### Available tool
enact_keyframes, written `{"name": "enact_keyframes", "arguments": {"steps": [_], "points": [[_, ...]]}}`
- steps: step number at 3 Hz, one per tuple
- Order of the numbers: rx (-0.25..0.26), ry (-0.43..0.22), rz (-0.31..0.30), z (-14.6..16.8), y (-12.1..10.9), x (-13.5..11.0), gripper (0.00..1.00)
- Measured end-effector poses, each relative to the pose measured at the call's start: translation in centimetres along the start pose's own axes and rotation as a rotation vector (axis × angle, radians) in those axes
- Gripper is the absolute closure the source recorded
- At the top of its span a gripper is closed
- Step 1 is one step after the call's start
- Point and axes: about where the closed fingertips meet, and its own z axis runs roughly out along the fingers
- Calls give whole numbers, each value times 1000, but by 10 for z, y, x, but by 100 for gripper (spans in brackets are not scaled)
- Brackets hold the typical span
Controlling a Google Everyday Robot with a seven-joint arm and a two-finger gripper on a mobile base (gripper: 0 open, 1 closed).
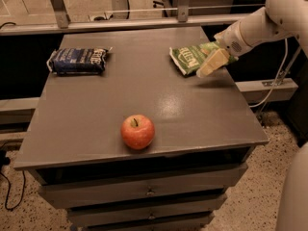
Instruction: Pick green jalapeno chip bag
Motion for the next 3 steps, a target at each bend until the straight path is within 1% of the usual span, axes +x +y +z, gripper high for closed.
{"name": "enact_keyframes", "arguments": {"steps": [1,2,3], "points": [[22,-21,53,18,-19,8,0],[25,-33,82,27,-27,15,18],[26,-76,71,24,-29,4,41]]}}
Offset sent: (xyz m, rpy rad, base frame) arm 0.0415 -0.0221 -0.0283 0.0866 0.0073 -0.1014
